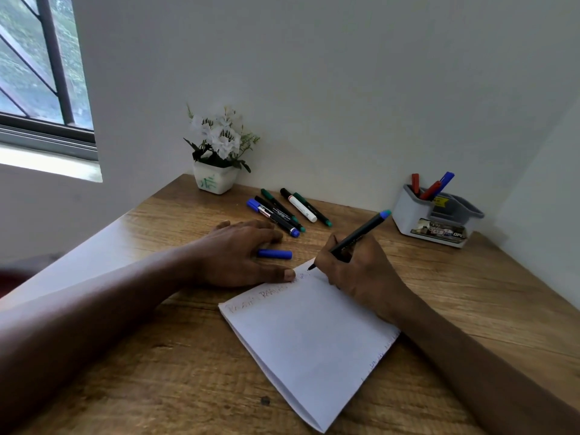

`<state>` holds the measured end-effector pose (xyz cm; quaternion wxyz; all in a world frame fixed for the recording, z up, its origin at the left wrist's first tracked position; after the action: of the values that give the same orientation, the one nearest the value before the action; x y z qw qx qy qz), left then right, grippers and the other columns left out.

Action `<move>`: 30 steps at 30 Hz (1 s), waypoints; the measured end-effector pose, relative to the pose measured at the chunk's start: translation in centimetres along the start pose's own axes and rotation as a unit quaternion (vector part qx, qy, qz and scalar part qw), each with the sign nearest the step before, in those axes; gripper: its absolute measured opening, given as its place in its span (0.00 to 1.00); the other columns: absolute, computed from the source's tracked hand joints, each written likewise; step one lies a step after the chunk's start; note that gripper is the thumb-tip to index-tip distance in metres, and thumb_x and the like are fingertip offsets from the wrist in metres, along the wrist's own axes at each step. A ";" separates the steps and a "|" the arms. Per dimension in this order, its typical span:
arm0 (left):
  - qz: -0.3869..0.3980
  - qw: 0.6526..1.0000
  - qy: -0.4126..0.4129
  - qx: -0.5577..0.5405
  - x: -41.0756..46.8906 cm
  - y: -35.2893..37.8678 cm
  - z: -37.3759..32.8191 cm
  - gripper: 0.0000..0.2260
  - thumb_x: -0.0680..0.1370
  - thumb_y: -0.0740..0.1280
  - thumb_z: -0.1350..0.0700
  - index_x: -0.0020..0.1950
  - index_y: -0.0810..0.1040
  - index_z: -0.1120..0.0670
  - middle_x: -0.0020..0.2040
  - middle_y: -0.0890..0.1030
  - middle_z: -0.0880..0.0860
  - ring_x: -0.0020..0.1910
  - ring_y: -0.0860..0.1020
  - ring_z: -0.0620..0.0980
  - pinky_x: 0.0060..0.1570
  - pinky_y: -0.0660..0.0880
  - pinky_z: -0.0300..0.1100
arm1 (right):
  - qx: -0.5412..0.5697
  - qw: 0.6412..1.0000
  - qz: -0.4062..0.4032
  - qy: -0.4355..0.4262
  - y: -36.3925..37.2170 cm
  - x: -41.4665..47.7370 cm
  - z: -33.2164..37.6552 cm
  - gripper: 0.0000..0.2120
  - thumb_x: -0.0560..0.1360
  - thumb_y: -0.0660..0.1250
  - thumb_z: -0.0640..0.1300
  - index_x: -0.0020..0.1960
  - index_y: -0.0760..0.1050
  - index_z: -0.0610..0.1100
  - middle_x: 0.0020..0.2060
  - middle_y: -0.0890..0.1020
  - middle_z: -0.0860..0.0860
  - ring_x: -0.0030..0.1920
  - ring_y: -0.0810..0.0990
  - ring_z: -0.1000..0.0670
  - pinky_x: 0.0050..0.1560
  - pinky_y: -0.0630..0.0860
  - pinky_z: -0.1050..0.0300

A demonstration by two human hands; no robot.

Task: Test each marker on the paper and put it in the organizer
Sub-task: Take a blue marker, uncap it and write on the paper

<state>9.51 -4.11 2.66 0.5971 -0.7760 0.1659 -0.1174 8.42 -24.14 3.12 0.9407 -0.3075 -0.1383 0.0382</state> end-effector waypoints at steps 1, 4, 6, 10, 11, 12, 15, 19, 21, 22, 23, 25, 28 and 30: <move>0.001 1.000 0.000 0.001 0.0 0.0 0.0 0.40 0.73 0.60 0.27 0.80 0.60 0.44 0.82 0.57 0.46 0.79 0.58 0.48 0.77 0.56 0.54 | 0.004 1.000 0.004 0.001 0.1 0.0 0.0 0.06 0.74 0.72 0.45 0.41 0.80 0.43 0.28 0.80 0.53 0.32 0.78 0.57 0.36 0.77 0.58; 0.000 1.000 0.002 -0.003 -0.1 0.0 0.0 0.40 0.73 0.60 0.27 0.80 0.60 0.44 0.82 0.58 0.46 0.78 0.59 0.48 0.76 0.57 0.53 | -0.003 1.000 0.014 -0.011 0.1 -0.1 0.1 0.06 0.73 0.72 0.45 0.43 0.80 0.41 0.31 0.81 0.50 0.34 0.79 0.56 0.37 0.76 0.58; -0.001 1.000 0.003 -0.009 0.0 0.0 0.0 0.40 0.72 0.60 0.27 0.80 0.61 0.44 0.81 0.58 0.45 0.78 0.59 0.47 0.76 0.57 0.53 | -0.005 1.000 0.009 -0.023 -0.1 -0.1 0.3 0.06 0.73 0.72 0.44 0.41 0.80 0.41 0.30 0.81 0.48 0.33 0.78 0.54 0.37 0.77 0.55; 0.000 1.000 0.005 -0.011 0.0 0.0 0.2 0.41 0.72 0.60 0.26 0.80 0.61 0.44 0.81 0.59 0.45 0.78 0.60 0.47 0.76 0.58 0.53 | 0.003 0.999 0.015 -0.031 -0.1 -0.2 0.2 0.07 0.73 0.72 0.44 0.39 0.79 0.42 0.28 0.80 0.49 0.31 0.78 0.55 0.35 0.77 0.56; 0.000 1.000 0.005 -0.011 -0.1 0.0 0.2 0.41 0.72 0.60 0.26 0.80 0.61 0.44 0.81 0.59 0.45 0.78 0.60 0.47 0.76 0.58 0.53 | -0.007 0.999 0.014 -0.038 0.0 -0.2 0.2 0.07 0.73 0.72 0.45 0.39 0.79 0.42 0.28 0.81 0.48 0.31 0.78 0.55 0.35 0.77 0.55; -0.001 1.000 0.005 -0.010 -0.1 0.0 0.1 0.41 0.72 0.60 0.26 0.80 0.61 0.44 0.81 0.59 0.45 0.78 0.60 0.47 0.76 0.58 0.53 | -0.018 0.999 0.008 -0.045 0.0 -0.2 0.3 0.07 0.73 0.72 0.45 0.38 0.79 0.42 0.29 0.81 0.46 0.31 0.78 0.55 0.35 0.77 0.55; 0.002 1.000 0.005 -0.008 -0.1 0.0 0.0 0.41 0.71 0.59 0.26 0.80 0.61 0.45 0.81 0.59 0.46 0.78 0.60 0.48 0.75 0.58 0.53 | -0.037 0.998 -0.026 -0.045 -0.1 0.0 0.2 0.08 0.72 0.72 0.45 0.36 0.78 0.45 0.28 0.80 0.48 0.31 0.76 0.56 0.33 0.75 0.59; 0.008 1.000 0.005 -0.005 -0.2 -0.1 -0.1 0.42 0.70 0.58 0.26 0.80 0.61 0.45 0.81 0.58 0.46 0.78 0.60 0.48 0.75 0.58 0.52 | -0.023 0.999 -0.013 -0.044 0.0 -0.3 0.3 0.06 0.73 0.72 0.44 0.38 0.79 0.45 0.30 0.80 0.51 0.33 0.78 0.56 0.34 0.75 0.61; 0.008 1.000 0.003 -0.007 -0.2 -0.1 -0.2 0.43 0.70 0.57 0.25 0.80 0.61 0.45 0.81 0.58 0.46 0.78 0.59 0.48 0.74 0.58 0.52 | -0.026 0.998 -0.022 -0.043 -0.2 -0.3 0.3 0.07 0.73 0.72 0.44 0.37 0.78 0.44 0.30 0.80 0.49 0.32 0.78 0.55 0.34 0.76 0.58; 0.007 1.000 0.003 -0.008 -0.2 -0.1 -0.2 0.42 0.70 0.58 0.26 0.80 0.61 0.45 0.81 0.58 0.46 0.78 0.60 0.48 0.74 0.58 0.52 | -0.028 0.998 -0.028 -0.039 -0.3 -0.2 0.3 0.08 0.73 0.72 0.45 0.37 0.78 0.43 0.30 0.80 0.48 0.32 0.77 0.54 0.34 0.76 0.56; 0.006 1.000 0.003 -0.008 -0.2 -0.1 -0.2 0.42 0.71 0.58 0.26 0.80 0.61 0.45 0.81 0.58 0.46 0.78 0.60 0.48 0.74 0.58 0.52 | -0.026 0.999 -0.029 -0.031 -0.3 -0.1 0.2 0.09 0.73 0.72 0.45 0.37 0.78 0.42 0.30 0.80 0.46 0.32 0.77 0.53 0.35 0.77 0.53; 0.005 1.000 0.004 -0.007 -0.2 -0.1 -0.1 0.40 0.72 0.59 0.27 0.80 0.60 0.45 0.81 0.58 0.46 0.78 0.59 0.48 0.75 0.58 0.52 | -0.023 0.999 -0.023 -0.027 -0.1 -0.1 0.2 0.09 0.73 0.72 0.45 0.38 0.78 0.43 0.31 0.81 0.45 0.32 0.78 0.54 0.34 0.77 0.54; 0.005 1.000 0.007 -0.005 -0.2 -0.1 -0.1 0.39 0.73 0.60 0.28 0.80 0.61 0.45 0.81 0.58 0.46 0.78 0.60 0.48 0.75 0.58 0.52 | -0.026 0.998 -0.057 -0.026 -0.2 -0.2 0.0 0.09 0.73 0.71 0.47 0.35 0.77 0.46 0.29 0.80 0.50 0.30 0.77 0.58 0.29 0.73 0.66; 0.004 1.000 0.008 -0.004 -0.1 -0.2 -0.1 0.39 0.74 0.60 0.28 0.80 0.61 0.45 0.81 0.59 0.47 0.78 0.60 0.48 0.75 0.59 0.53 | -0.019 0.997 -0.067 -0.015 -0.3 -0.2 -0.1 0.10 0.73 0.71 0.48 0.36 0.78 0.44 0.30 0.80 0.48 0.29 0.76 0.57 0.29 0.73 0.64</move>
<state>9.41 -4.09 2.84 0.5928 -0.7771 0.1738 -0.1206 8.29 -24.52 3.17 0.9331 -0.3144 -0.1731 -0.0227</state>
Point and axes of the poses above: each hand's wrist, its own x-axis towards the middle knuckle, its own y-axis out of the palm, z = x × y, the point moved 4 cm from there along x, towards the middle knuckle
